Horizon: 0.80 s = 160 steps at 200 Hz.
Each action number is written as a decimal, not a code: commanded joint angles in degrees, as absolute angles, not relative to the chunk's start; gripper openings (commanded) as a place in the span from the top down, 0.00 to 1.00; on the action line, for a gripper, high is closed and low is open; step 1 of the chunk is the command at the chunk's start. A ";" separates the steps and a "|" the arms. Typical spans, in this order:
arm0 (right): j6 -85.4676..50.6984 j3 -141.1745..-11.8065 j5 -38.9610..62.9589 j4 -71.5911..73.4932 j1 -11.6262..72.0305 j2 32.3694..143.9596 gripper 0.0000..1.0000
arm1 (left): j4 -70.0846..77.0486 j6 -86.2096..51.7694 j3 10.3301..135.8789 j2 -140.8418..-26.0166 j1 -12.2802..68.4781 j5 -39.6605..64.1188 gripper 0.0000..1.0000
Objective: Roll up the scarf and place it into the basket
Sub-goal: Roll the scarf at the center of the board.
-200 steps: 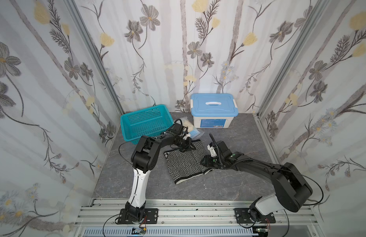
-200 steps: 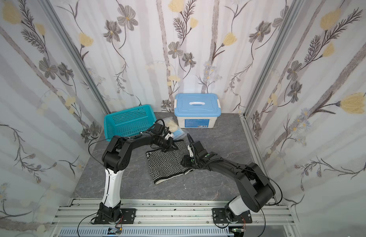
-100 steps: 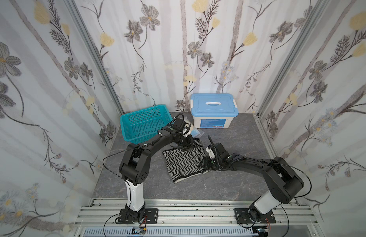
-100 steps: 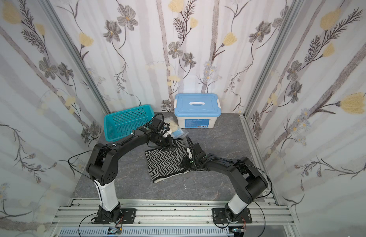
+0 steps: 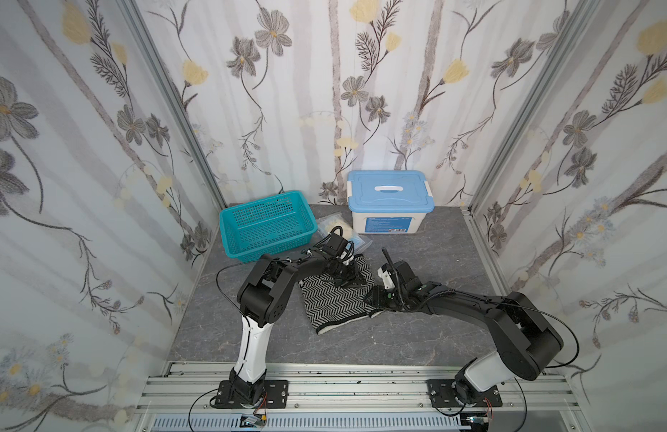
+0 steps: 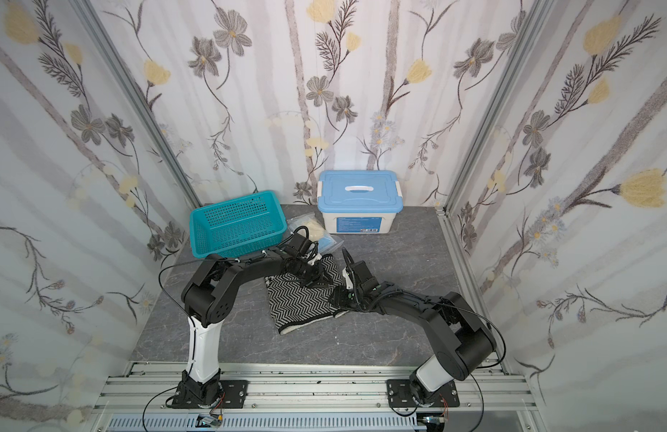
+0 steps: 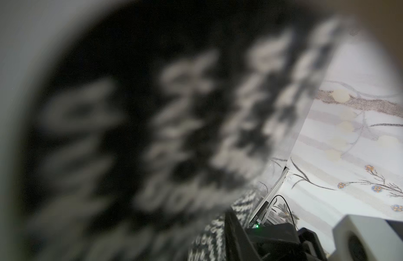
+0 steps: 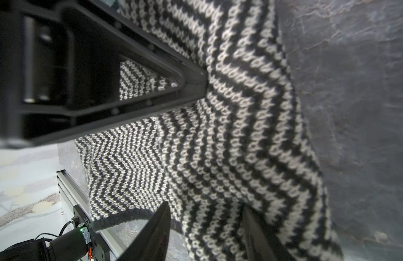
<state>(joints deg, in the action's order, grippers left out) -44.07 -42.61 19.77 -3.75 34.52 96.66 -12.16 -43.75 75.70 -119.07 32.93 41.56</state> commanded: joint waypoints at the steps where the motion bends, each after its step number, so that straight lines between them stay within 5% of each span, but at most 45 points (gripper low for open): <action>1: -42.96 -44.00 19.04 -7.22 33.86 93.61 0.26 | -10.57 -43.61 73.34 -118.59 32.68 39.88 0.73; 35: -40.07 -48.88 20.57 -12.91 27.71 92.37 0.12 | -8.27 -42.98 69.16 -118.11 31.85 40.09 0.75; 96: -36.66 -56.44 35.09 -5.13 21.61 108.98 0.18 | -2.48 -44.58 66.44 -119.68 30.22 41.57 0.77; 160: -39.21 -54.83 40.09 2.82 21.48 114.49 0.20 | -0.34 -44.82 64.57 -120.30 27.99 43.20 0.78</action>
<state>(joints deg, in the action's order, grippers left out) -37.30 -56.38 36.16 -3.95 21.43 113.32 4.27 -44.01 65.65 -119.17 28.51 48.71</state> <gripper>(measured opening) 0.813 0.224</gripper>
